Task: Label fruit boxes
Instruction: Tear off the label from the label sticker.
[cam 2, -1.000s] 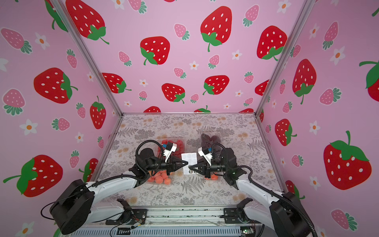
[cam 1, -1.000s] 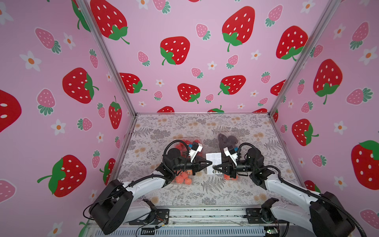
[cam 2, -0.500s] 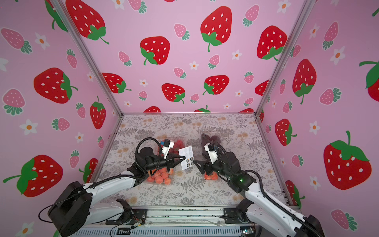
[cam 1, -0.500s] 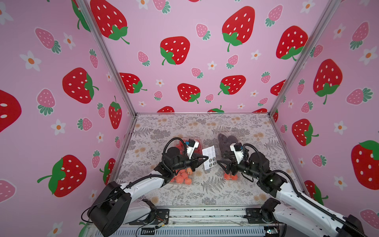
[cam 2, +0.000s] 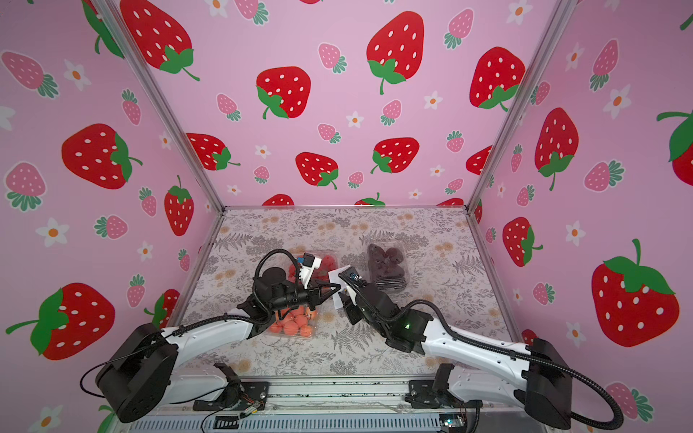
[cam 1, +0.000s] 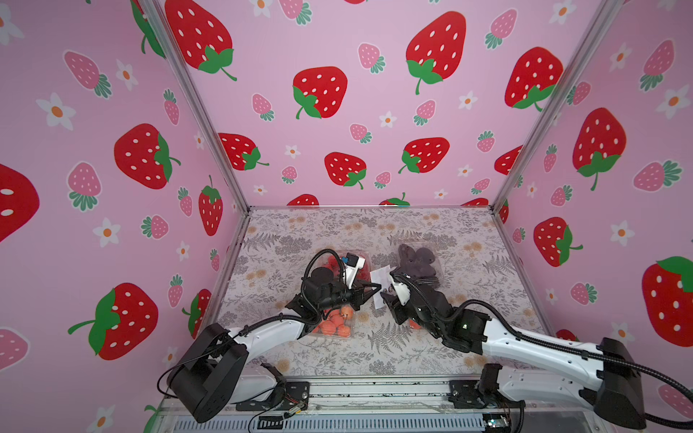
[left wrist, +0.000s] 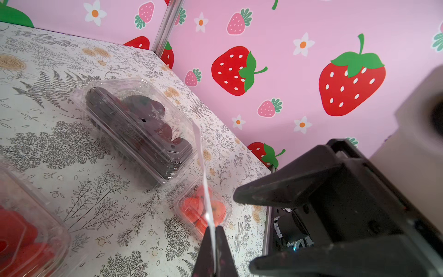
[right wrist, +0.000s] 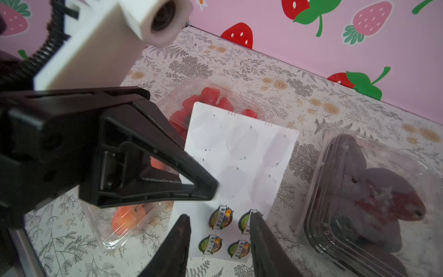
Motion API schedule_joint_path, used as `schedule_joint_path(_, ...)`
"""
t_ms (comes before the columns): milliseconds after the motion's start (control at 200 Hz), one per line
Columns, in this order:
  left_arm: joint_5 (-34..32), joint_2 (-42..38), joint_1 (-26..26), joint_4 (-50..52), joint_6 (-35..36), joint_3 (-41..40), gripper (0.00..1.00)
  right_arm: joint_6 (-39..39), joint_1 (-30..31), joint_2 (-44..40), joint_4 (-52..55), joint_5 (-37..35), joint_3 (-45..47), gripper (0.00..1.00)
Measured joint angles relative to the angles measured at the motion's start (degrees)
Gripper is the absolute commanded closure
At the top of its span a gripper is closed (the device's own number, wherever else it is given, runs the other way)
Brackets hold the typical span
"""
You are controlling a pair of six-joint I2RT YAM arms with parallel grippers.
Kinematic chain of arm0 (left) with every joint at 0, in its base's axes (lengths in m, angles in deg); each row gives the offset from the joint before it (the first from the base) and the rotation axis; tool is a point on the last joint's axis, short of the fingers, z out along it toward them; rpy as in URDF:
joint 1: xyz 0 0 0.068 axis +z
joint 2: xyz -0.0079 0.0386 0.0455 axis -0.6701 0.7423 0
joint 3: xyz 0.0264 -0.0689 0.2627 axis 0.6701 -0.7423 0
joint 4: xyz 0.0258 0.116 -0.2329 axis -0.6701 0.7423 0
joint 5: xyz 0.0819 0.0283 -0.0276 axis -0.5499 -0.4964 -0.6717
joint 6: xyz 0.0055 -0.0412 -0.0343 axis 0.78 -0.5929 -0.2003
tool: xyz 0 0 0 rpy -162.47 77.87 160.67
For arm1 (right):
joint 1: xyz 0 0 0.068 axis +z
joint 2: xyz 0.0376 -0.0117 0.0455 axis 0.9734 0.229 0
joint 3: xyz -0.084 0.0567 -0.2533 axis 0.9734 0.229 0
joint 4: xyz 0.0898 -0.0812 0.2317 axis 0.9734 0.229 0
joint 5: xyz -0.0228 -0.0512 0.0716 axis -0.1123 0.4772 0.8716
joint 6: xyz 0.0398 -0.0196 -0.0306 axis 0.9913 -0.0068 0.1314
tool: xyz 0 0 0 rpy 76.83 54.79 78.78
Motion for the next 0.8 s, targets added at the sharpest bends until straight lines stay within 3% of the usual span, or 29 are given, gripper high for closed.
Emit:
schedule_joint_path(265,-0.02,-0.04,-0.11,0.09,0.04,0.11,1.0,-0.09,0.11,2.56,-1.36,-0.28,-0.2,0.63)
schedule_joint_path(515,-0.2,-0.48,-0.13,0.11,0.02,0.11,1.0,0.42,0.13,4.09,-2.32,-0.87,-0.2,0.81)
schedule_joint_path(640,-0.63,-0.81,-0.13,0.11,0.04,0.11,1.0,0.59,0.15,4.33,-2.27,-0.7,-0.2,1.0)
schedule_joint_path(800,-0.92,-0.83,-0.13,0.15,0.02,0.11,1.0,1.36,0.2,4.28,-2.34,-1.14,-0.07,1.0)
